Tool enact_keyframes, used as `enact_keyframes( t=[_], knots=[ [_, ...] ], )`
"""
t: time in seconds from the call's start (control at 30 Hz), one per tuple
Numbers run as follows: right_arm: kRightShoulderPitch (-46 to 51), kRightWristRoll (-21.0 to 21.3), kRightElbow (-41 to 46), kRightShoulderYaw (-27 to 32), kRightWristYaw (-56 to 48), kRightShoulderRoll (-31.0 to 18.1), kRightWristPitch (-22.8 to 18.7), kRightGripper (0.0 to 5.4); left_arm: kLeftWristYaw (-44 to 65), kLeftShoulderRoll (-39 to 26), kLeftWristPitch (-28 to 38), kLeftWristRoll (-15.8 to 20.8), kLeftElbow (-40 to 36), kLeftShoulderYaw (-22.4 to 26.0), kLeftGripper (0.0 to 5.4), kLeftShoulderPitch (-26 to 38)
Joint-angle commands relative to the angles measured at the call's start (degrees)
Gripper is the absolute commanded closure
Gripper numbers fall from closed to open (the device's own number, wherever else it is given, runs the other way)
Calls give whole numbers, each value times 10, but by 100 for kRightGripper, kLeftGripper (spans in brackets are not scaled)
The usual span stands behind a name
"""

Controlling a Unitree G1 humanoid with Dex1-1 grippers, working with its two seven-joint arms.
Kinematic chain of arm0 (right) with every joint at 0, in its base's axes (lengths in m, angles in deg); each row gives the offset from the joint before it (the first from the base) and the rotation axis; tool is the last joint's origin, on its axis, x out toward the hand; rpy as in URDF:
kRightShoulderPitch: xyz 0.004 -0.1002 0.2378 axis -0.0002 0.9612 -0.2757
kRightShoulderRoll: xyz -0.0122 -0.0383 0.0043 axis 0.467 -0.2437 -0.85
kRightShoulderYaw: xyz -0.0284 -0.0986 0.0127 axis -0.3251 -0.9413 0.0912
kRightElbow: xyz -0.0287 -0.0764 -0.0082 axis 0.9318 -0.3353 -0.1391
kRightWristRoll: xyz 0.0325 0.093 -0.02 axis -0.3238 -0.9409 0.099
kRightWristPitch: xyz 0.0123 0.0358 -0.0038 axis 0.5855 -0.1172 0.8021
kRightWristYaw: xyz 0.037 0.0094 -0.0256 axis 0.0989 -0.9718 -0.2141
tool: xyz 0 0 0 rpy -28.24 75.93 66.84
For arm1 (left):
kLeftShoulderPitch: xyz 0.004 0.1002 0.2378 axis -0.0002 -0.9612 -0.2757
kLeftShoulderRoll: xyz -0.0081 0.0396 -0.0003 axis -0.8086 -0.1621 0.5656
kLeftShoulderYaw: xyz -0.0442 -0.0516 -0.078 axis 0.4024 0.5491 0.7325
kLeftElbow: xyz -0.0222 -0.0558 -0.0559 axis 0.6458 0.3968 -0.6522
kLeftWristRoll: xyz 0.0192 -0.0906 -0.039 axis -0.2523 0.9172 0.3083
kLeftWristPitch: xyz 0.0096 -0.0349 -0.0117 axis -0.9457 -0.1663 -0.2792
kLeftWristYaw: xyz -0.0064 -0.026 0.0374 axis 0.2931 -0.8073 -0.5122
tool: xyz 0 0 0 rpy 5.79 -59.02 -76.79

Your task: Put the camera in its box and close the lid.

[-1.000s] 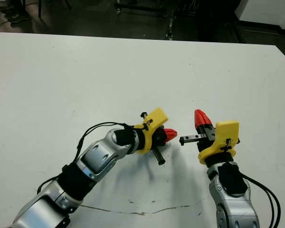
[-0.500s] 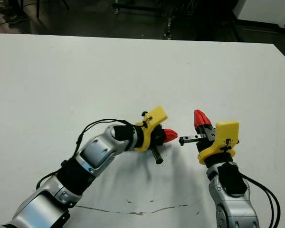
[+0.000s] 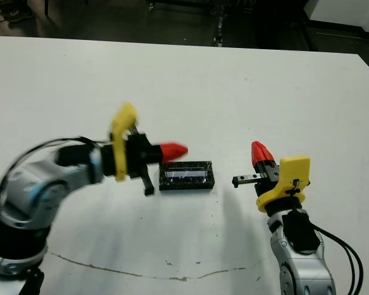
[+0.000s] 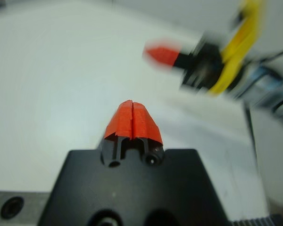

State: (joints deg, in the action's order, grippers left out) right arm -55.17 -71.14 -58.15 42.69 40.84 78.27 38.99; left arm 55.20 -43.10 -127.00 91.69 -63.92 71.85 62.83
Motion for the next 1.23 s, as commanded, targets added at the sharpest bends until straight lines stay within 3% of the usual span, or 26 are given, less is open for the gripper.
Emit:
enact_keyframes(
  t=[0.03, 0.17, 0.27, 0.5, 0.6, 0.7, 0.9, 1.23],
  knots=[
    [2, 3, 2, 2, 9, 0, -2, 540, -26, -10, 18, 33, -6, 62, 539, -3],
    [2, -1, 1, 3, 10, 3, 1, 540, -69, -3, 53, 52, 11, 117, 539, -13],
    [0, -2, -1, 4, 10, 3, 4, 540, -117, 9, 138, 7, 24, 131, 539, -43],
    [-12, 1, -1, 12, 24, 14, 13, 540, -242, 64, 453, -186, 127, 116, 539, -141],
    [-21, 8, -3, 18, 37, 18, 24, 540, -277, 83, 534, -217, 172, 119, 539, -176],
    [-28, 14, -8, 23, 45, 18, 36, 540, -295, 97, 591, -222, 211, 124, 539, -197],
    [-43, 18, -12, 36, 62, 21, 44, 540, -316, 115, 648, -223, 260, 118, 539, -229],
    [-43, 24, -14, 30, 74, 24, 41, 540, -309, 98, 628, -227, 244, 93, 539, -234]
  ],
)
